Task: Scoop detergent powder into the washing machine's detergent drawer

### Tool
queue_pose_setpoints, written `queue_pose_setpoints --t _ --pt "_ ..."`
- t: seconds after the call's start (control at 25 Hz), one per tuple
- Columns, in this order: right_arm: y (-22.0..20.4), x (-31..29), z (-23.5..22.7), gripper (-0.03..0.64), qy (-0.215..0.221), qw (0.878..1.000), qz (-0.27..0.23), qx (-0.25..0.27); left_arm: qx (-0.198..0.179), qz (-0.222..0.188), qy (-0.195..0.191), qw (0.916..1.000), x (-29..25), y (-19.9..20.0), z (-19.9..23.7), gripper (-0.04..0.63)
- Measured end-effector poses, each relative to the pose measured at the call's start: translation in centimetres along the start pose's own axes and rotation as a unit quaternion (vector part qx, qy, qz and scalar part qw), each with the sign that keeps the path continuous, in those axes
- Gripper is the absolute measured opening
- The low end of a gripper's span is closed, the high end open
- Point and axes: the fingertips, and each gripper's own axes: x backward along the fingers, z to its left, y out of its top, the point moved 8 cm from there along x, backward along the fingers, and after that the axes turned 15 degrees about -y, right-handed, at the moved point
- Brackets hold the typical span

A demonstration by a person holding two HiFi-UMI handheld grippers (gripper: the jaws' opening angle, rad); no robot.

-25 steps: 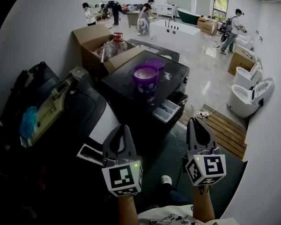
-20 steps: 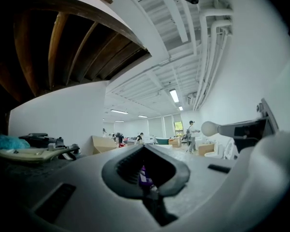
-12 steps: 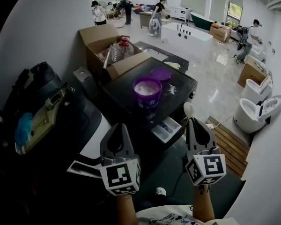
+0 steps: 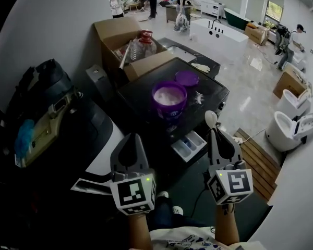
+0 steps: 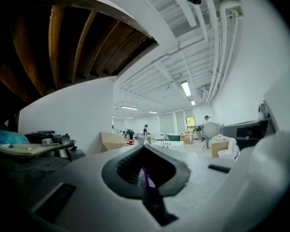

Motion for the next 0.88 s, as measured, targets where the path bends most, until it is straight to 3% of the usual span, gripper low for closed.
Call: queue_pose_setpoints --t 0.32,0.88 --pt "-0.5 -3.9 0.4 0.023 0.003 1.000 0.006 0.001 0.004 0.005 -0.002 1.0000 -3.4 -0.6 1.6 0.002" --pt "-0.7 -14.2 1.2 0.023 -0.005 1.000 0.008 -0.001 0.014 0.004 -0.025 0.9996 -13.9 -0.9 6.3 0.002"
